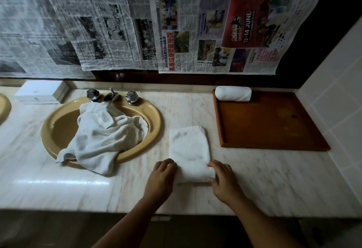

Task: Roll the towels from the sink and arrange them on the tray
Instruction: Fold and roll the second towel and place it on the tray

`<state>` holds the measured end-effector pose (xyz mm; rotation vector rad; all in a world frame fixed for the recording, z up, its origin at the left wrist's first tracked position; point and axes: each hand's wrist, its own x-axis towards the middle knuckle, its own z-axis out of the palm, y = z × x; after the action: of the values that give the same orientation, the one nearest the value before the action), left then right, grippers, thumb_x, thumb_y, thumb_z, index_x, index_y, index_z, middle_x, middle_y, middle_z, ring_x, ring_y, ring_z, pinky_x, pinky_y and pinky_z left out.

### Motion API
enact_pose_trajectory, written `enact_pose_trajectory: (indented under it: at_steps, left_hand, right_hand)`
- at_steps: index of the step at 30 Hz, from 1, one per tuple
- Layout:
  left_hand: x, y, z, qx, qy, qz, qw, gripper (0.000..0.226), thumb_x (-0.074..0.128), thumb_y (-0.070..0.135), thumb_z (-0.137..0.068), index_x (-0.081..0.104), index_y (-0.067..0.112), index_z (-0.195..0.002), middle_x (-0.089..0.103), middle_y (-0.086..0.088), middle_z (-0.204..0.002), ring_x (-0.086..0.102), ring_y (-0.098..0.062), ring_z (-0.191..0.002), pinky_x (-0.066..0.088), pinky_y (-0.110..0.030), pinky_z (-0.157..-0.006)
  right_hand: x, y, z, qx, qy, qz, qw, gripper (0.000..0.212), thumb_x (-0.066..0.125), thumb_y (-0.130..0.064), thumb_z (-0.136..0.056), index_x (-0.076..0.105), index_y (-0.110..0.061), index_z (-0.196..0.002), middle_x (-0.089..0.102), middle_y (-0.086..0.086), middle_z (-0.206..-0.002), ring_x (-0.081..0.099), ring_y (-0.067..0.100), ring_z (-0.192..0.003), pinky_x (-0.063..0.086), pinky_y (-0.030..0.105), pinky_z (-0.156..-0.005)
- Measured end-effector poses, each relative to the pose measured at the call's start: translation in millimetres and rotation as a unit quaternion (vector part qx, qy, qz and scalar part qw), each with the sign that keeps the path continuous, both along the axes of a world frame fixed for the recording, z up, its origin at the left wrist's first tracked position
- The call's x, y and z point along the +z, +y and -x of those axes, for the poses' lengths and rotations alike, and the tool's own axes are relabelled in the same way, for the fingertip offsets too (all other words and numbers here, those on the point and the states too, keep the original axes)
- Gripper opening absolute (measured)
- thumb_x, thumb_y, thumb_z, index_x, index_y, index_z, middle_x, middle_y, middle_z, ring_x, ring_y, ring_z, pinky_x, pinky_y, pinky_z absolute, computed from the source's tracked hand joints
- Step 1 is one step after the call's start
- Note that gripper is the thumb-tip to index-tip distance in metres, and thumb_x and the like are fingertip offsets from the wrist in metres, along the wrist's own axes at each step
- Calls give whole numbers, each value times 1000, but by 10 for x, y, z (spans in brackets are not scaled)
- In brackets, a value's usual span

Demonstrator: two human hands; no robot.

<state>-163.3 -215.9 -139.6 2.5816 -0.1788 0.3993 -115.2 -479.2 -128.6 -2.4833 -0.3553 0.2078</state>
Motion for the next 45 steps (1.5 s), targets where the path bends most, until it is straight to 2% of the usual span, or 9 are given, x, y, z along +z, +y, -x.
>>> enact_pose_trajectory:
  at_steps: [7, 15, 19, 21, 24, 28, 33, 37, 45]
  left_hand:
    - [-40, 179, 99, -68, 86, -66, 992, 64, 55, 62, -94, 47, 24, -144, 47, 2, -150, 50, -20, -129, 51, -37, -103]
    - [41, 190, -15, -37, 211, 66, 975, 58, 46, 68, -96, 48, 34, -143, 63, 5, -115, 54, -12, -106, 46, -30, -92]
    - [24, 122, -60, -21, 242, 73, 967, 55, 40, 66, -100, 47, 32, -143, 64, 1, -113, 52, -21, -108, 41, -37, -93]
    - [35, 92, -84, -9, 268, 73, 961, 54, 38, 61, -102, 46, 29, -145, 65, -2, -121, 50, -25, -114, 39, -38, -96]
    - [67, 80, -128, 14, 299, 72, 951, 58, 33, 63, -102, 45, 26, -145, 64, -6, -127, 46, -30, -121, 37, -40, -99]
    - [117, 32, -120, 37, 271, 64, 960, 82, 21, 77, -86, 50, 26, -143, 48, -5, -132, 42, -30, -122, 35, -39, -105]
    - [38, 56, 109, 7, 122, 114, 986, 59, 58, 55, -94, 43, 31, -146, 41, 5, -146, 39, -15, -133, 39, -34, -110]
    - [-21, 146, 270, -49, 149, 46, 987, 78, 65, 57, -88, 30, 37, -155, 32, 12, -160, 29, -10, -144, 32, -31, -118]
    - [27, 126, 143, -5, 177, 71, 982, 62, 66, 43, -92, 43, 32, -149, 39, 10, -157, 38, -11, -141, 34, -25, -115]
  right_hand:
    - [81, 97, -107, -48, 90, -67, 993, 24, 56, -31, -101, 51, -45, -121, 51, -5, -113, 54, 5, -93, 41, 11, -71]
    - [60, 187, -188, -157, 174, -127, 964, 22, 52, -32, -103, 57, -30, -124, 55, -7, -118, 55, 15, -105, 45, 27, -78]
    - [-49, 179, -80, -135, -2, -86, 987, 14, 56, -28, -100, 61, -22, -113, 56, -3, -111, 59, 20, -100, 43, 17, -74]
    - [-89, 147, -15, -81, -53, -78, 992, 22, 58, -38, -98, 65, -22, -112, 55, -7, -118, 58, 17, -109, 44, 16, -84]
    - [-96, 20, 106, -20, -15, -53, 998, 60, 70, -53, -84, 50, -34, -137, 40, -19, -141, 37, 2, -128, 37, 22, -103]
    - [-73, -85, 131, 27, -4, 9, 1000, 73, 72, -30, -83, 36, -37, -146, 32, -14, -154, 34, 8, -134, 40, 32, -112]
    - [-44, -94, 69, 32, -3, 4, 999, 66, 72, -31, -80, 45, -34, -140, 41, -14, -146, 41, 8, -127, 41, 28, -108]
    - [-37, -130, 71, 37, 7, -13, 999, 66, 73, -29, -80, 48, -33, -140, 42, -14, -145, 42, 7, -127, 35, 22, -107]
    - [80, -58, -116, -15, 170, -85, 982, 58, 85, -28, -69, 58, -36, -120, 52, -17, -122, 54, 7, -110, 47, 19, -84]
